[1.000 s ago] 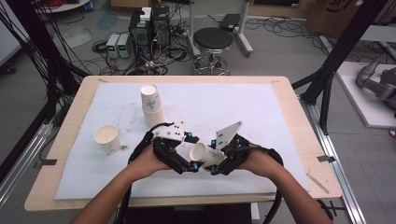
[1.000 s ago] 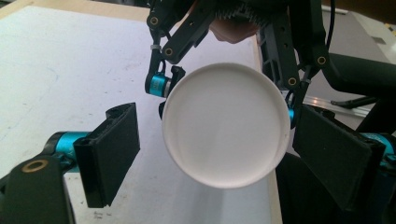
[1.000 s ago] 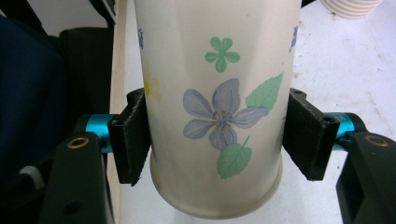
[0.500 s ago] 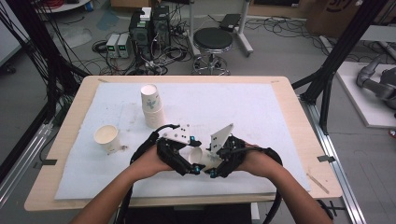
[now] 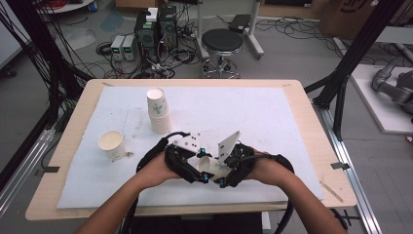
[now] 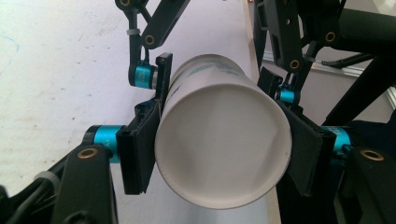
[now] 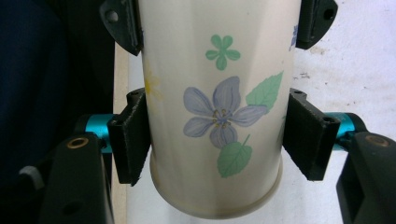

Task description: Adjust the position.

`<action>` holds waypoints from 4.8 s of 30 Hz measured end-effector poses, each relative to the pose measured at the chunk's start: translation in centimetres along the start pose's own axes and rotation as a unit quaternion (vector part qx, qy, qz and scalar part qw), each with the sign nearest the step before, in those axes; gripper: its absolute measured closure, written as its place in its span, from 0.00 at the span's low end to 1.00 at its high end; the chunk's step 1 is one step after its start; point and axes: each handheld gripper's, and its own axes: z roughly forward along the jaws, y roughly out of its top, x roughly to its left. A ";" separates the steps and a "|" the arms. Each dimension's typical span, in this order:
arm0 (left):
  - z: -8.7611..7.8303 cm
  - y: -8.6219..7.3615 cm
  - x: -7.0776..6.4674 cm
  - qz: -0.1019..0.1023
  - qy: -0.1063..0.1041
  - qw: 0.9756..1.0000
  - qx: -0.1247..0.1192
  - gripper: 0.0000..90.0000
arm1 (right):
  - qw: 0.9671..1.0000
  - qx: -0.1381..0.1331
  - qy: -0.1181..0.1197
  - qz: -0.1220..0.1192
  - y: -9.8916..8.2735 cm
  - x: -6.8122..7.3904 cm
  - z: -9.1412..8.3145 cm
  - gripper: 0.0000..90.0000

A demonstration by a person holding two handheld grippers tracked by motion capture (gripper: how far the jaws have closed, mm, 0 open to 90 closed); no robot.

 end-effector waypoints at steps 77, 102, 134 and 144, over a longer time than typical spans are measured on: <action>-2.3 -5.1 -1.1 -0.028 0.007 0.973 -0.230 0.40 | 0.927 -0.354 -0.035 0.121 -7.3 2.4 -0.1 0.22; -1.9 -5.3 -1.2 -0.024 -0.022 0.968 -0.250 0.41 | 0.918 -0.379 0.015 0.114 -7.4 2.1 0.4 0.31; -2.8 -3.2 -0.9 -0.020 0.064 0.994 -0.089 0.16 | 0.978 -0.186 -0.024 0.088 -4.7 0.4 -2.8 0.32; -2.1 -2.4 -1.0 -0.001 0.067 0.997 -0.045 0.16 | 0.987 -0.143 -0.023 0.068 -3.3 0.2 -3.2 0.32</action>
